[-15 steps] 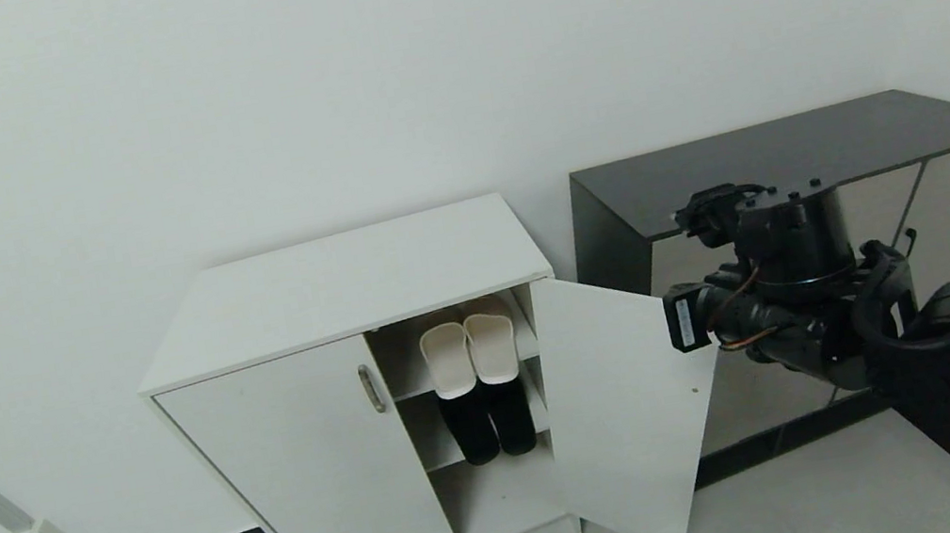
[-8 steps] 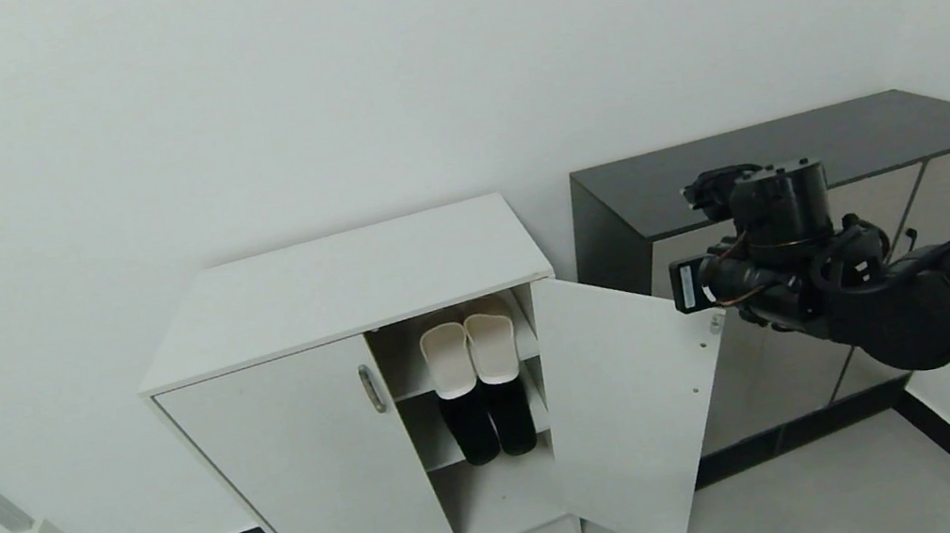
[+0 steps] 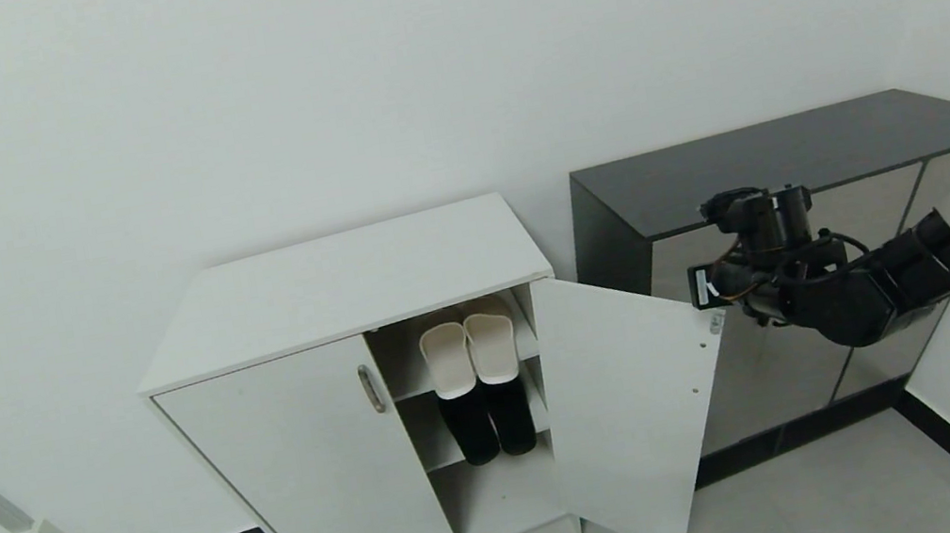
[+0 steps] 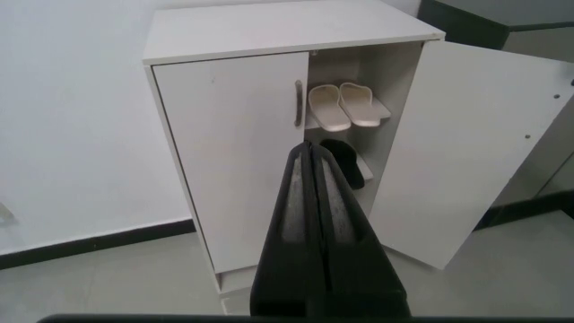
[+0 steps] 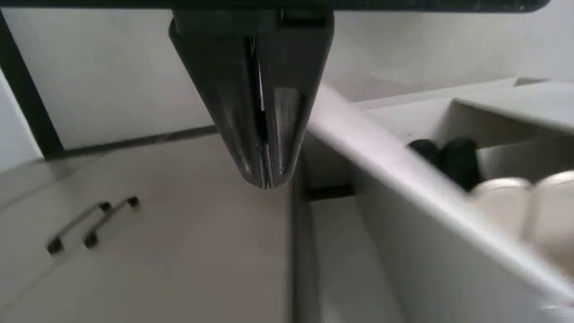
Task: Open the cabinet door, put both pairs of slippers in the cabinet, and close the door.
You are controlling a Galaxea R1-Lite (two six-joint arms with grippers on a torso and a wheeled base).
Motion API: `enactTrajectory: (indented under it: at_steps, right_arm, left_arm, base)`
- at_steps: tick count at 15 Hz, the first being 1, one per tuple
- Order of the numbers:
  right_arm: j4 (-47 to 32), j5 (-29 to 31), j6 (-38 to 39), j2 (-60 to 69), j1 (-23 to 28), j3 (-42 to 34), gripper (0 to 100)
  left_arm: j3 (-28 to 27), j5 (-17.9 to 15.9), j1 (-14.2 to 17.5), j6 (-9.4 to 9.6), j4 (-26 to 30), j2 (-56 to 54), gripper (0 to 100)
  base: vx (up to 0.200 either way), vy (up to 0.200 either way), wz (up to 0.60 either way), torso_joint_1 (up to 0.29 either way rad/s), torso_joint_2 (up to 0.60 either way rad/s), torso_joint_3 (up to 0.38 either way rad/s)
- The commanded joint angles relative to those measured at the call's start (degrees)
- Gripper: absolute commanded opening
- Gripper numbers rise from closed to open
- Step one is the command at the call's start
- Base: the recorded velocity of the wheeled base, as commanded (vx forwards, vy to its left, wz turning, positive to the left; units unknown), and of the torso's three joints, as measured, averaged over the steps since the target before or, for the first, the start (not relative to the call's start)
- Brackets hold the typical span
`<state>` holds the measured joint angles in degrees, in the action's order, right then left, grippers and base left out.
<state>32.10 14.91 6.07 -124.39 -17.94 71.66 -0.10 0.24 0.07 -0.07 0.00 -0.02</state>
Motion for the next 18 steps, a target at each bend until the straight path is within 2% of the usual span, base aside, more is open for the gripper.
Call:
enactTrajectory:
  at_steps: [1,6,9,15,18]
  right_arm:
    - [0.1,-0.5,0.1,-3.2,1.0,1.2,0]
    - [0.0,-0.7,0.1,-3.5,1.0,1.0,0]
    - [-0.3,-0.6,0.1,-1.2,-1.2,-2.0,0]
    - [-0.8,-0.5,-0.2,7.6,-12.0,-12.2,0]
    - [-1.2,-0.5,-0.3,10.8,-14.5,-14.6,0]
  left_arm:
    - [0.0,0.0,0.0,-0.01,0.0,0.1,0]
    - [0.0,0.0,0.0,-0.1,0.0,0.0,0]
    - [0.0,0.0,0.0,-0.1,0.0,0.0,0]
    - [0.0,0.0,0.0,-0.1,0.0,0.0,0]
    - [0.0,0.0,0.0,-0.1,0.0,0.0,0]
  base:
    - [0.0,0.0,0.0,0.0,0.0,0.0]
    - [0.0,0.0,0.0,0.0,0.0,0.0]
    - [0.0,0.0,0.0,0.0,0.0,0.0]
    - [0.0,0.0,0.0,0.0,0.0,0.0]
    - [0.0,0.0,0.0,0.0,0.0,0.0]
